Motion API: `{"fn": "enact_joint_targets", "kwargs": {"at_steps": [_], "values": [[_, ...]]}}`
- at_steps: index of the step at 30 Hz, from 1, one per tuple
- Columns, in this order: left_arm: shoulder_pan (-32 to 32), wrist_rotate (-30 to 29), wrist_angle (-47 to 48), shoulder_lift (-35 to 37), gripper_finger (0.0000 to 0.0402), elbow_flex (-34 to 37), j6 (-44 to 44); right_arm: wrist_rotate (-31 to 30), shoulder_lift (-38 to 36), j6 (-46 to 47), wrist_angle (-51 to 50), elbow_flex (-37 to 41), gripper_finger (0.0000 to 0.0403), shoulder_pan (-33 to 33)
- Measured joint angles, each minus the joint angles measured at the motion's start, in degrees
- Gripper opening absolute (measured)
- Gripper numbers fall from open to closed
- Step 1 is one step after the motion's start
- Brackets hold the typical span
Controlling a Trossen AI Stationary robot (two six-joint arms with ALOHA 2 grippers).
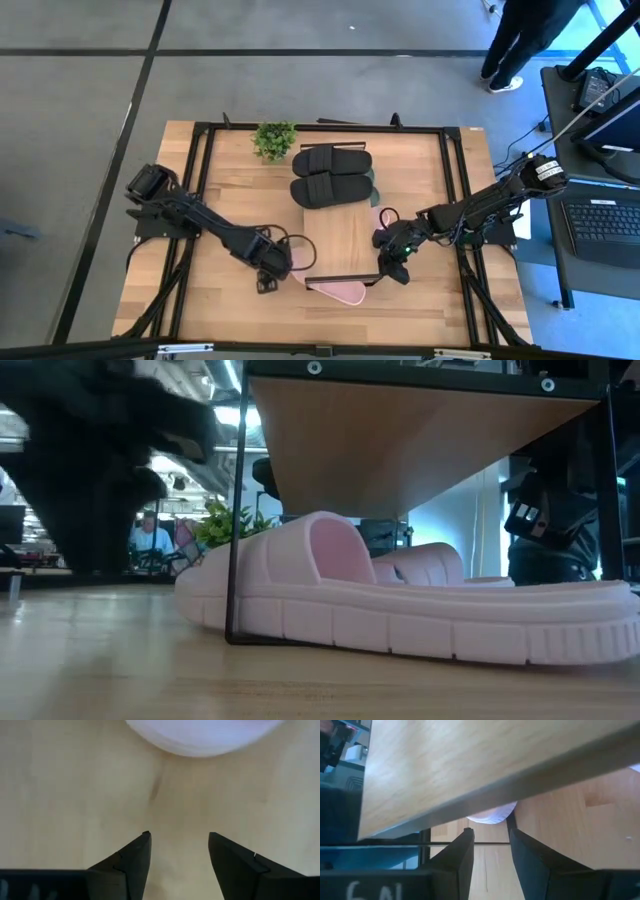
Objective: Pick and place slides into the shelf
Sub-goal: Put the pink slide under the shelf
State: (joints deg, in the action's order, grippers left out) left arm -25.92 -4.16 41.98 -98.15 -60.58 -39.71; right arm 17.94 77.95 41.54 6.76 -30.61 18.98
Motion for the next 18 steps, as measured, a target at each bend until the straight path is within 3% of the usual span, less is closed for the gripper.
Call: {"fn": "enact_joint_targets", "kwargs": {"at_steps": [4,10,15,18], "values": [[-3.5,0.7,-3.7,3.5,0.0189,0.0,-6.6,0.0,0.0,0.3,0.0,0.0,0.013,0.0],[-9.6,2.0,-22.6,4.8,0.0189,0.0,-16.0,0.1,0.0,0.3,0.4,0.0,0.013,0.0],[-12.6,-3.9,-35.5,1.3,0.0189,0.0,-18.7,0.1,0.0,0.2,0.6,0.0,0.013,0.0],[-14.9,-7.9,-37.1,-0.8,0.0189,-1.2,-16.9,-0.1,0.0,0.3,0.6,0.0,0.013,0.0]]}}
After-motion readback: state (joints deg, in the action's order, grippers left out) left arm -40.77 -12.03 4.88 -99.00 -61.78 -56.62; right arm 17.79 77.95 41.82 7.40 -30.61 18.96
